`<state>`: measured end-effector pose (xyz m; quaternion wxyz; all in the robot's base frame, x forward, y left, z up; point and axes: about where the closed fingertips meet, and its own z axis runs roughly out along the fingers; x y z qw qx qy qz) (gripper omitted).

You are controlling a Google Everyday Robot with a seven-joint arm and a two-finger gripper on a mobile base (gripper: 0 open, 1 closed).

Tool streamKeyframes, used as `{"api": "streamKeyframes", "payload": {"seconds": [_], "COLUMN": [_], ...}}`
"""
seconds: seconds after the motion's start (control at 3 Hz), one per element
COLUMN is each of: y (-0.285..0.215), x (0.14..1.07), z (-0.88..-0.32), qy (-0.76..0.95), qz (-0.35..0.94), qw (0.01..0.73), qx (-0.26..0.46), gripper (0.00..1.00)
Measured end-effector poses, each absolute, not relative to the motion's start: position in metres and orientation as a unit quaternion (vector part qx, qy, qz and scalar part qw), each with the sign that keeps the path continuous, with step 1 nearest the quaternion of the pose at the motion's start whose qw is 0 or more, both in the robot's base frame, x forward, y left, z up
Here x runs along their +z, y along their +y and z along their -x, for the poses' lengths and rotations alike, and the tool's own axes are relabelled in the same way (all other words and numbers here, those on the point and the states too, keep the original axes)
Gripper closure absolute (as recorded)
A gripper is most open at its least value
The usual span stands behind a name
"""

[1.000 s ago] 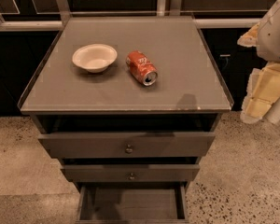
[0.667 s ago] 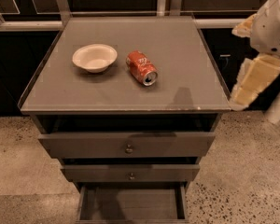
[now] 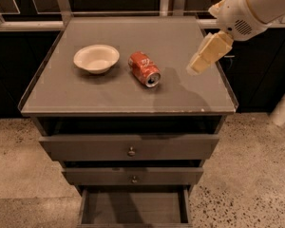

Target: Place coke can into bottom drawer

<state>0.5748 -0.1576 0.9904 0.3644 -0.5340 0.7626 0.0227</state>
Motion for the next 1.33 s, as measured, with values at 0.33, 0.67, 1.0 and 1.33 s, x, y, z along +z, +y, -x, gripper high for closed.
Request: {"api": "streamKeyframes", "payload": {"seconds": [0.33,0.67,1.0,1.33], "y": [-0.156,-0.149,-0.119,-0.095], "x": [0.991,0.983,0.954,0.921], "z": [-0.578,-0.567,-0.589,-0.620], "qy": [0.761,0.768,0.775,0.784], "qz": [0.532,0.507,0.467,0.434], "qw": [0.370,0.389,0.415,0.424], "qx": [0.022,0.047,0.096,0.130], "gripper": [0.00,0.00,0.00,0.00]}}
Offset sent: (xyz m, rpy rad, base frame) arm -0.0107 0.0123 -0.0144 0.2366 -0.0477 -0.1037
